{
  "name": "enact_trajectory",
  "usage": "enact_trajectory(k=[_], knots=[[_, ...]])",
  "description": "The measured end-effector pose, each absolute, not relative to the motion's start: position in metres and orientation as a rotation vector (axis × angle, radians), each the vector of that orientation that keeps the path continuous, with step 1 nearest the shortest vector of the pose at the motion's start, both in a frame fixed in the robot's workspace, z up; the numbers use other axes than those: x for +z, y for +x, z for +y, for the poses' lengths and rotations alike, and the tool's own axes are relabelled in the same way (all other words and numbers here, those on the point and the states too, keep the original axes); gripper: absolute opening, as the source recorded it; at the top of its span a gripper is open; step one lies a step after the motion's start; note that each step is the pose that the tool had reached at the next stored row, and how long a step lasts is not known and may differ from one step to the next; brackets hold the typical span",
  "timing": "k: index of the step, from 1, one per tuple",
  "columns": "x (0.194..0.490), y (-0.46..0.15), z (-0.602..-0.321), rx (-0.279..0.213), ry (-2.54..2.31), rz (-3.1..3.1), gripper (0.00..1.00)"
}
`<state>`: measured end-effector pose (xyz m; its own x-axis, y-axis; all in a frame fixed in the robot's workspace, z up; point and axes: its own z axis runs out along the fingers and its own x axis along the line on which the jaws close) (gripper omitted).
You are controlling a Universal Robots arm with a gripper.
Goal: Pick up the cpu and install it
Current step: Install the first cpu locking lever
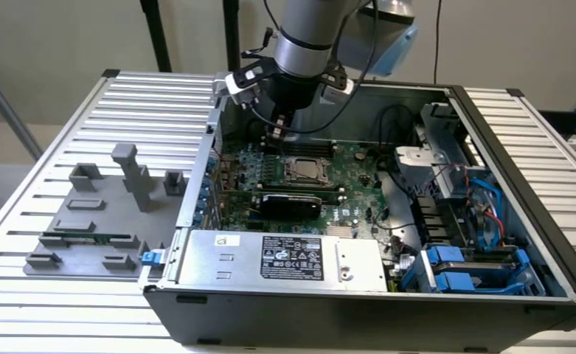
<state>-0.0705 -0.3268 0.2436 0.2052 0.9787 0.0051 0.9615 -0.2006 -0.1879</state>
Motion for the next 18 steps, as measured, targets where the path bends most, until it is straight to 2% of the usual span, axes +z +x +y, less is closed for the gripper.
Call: enact_trajectory(k=[18], knots=[[0.246,-0.09,-0.327,0.139,-2.374,-1.772,0.11]])
